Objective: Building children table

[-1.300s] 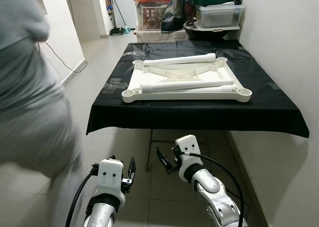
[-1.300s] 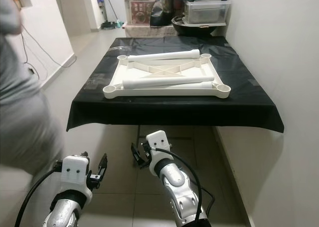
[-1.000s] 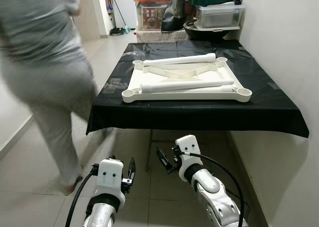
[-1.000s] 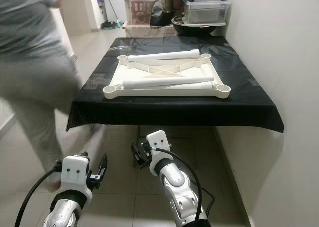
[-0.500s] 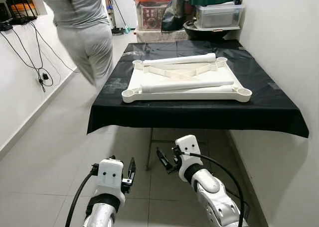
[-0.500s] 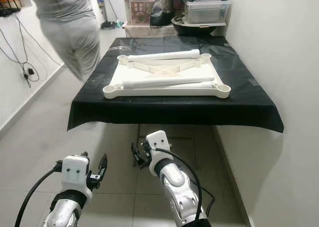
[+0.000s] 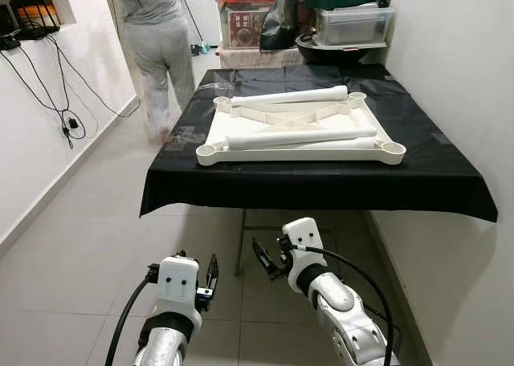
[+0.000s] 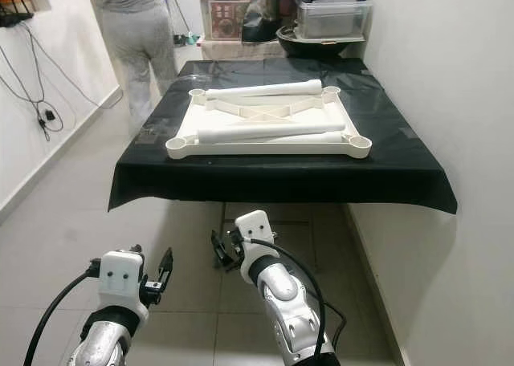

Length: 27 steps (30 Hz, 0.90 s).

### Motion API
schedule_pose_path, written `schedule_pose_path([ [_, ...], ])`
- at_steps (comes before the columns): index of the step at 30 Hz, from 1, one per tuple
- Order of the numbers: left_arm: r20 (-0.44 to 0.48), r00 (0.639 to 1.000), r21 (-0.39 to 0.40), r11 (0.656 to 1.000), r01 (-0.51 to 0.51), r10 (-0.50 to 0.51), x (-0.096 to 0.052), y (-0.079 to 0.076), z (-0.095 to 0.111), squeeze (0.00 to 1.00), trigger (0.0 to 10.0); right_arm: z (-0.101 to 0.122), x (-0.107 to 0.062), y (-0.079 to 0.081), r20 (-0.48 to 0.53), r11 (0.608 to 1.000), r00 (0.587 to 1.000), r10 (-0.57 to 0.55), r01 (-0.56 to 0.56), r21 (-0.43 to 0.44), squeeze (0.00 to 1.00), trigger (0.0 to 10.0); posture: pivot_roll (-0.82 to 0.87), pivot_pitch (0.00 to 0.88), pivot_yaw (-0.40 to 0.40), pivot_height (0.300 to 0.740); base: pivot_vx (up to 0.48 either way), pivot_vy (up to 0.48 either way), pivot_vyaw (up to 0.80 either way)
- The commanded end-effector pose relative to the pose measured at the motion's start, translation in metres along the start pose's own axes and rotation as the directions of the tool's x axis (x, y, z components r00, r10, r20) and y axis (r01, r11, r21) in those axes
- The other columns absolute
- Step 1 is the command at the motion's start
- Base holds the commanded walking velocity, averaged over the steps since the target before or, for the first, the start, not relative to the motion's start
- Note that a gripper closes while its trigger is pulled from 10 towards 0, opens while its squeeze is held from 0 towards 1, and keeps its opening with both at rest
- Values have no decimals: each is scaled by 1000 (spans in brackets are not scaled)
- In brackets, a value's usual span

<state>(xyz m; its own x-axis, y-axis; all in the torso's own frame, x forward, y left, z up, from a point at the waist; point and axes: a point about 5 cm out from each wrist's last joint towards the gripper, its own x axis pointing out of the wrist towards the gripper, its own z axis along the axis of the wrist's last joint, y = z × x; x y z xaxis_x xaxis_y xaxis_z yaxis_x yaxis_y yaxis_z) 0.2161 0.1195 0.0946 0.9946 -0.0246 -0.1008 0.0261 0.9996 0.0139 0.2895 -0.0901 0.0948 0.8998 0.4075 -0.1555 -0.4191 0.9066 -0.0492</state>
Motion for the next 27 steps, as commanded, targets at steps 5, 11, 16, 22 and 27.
schedule_pose_path([
  [5,-178,981,42,997,-70,76,36,7,-23,0,10000,-15,25,8,-153,1000,988,2,-3,-9,0,10000,-111,0,46,740,0,0,0],
  [11,-196,977,36,996,-80,86,34,8,-25,0,10000,-20,21,10,-162,999,987,3,-10,-43,0,10000,-108,0,39,740,0,0,0],
  [16,-197,977,34,996,-81,86,31,9,-27,0,10000,-22,18,5,-166,1000,986,-24,20,-24,0,10000,-107,0,44,740,0,0,0],
  [22,-195,975,40,994,-104,110,26,13,-27,0,10000,-21,15,3,-151,999,988,-38,35,-22,0,10000,-93,0,52,740,0,0,0],
  [27,-194,975,34,994,-103,108,26,12,-26,0,10000,-20,15,0,-145,999,989,-32,30,-16,0,10000,-92,0,29,740,0,0,0],
])
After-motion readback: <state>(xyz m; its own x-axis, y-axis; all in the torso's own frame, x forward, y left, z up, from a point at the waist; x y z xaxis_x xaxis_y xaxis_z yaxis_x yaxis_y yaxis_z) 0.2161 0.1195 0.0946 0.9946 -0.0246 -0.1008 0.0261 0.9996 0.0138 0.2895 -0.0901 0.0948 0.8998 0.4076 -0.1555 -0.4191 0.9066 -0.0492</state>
